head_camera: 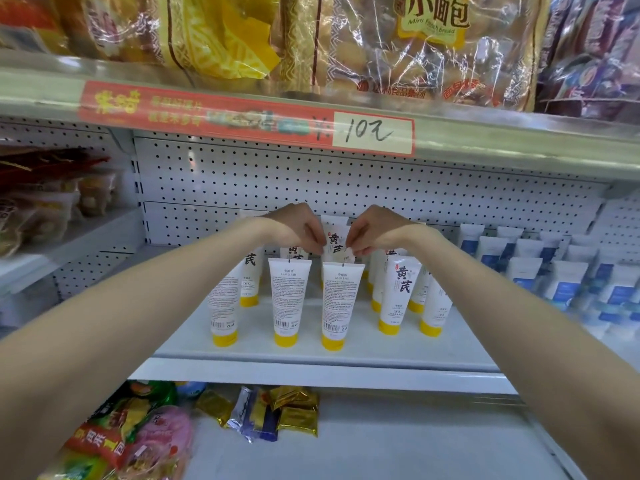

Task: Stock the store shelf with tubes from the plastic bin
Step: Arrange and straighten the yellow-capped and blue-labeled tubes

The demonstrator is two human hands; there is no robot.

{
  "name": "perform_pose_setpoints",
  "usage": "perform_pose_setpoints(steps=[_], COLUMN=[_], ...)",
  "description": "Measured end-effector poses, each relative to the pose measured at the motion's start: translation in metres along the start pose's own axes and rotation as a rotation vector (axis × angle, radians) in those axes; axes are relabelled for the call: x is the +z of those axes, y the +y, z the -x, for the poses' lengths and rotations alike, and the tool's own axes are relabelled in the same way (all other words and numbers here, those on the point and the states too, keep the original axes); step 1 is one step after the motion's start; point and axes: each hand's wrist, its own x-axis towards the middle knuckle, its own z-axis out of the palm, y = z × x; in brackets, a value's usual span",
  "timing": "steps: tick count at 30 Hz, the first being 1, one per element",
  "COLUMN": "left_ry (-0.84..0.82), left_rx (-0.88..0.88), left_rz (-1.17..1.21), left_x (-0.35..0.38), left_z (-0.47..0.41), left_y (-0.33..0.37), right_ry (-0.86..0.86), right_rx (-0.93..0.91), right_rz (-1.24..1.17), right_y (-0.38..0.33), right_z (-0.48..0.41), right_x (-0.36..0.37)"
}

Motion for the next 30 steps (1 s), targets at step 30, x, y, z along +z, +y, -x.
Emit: perform_pose_setpoints(steps=[30], left_ry=[-0.105], left_rx=[-0.108], left_rz=[-0.152], left_x=[-0.018], left_z=[0.023], left_y=[-0.011], right_ry=[0.001], right_rx=[0.068], right_rz=[0.131], right_y=[-0.006], right_z=[-0.001], right_x=[0.009])
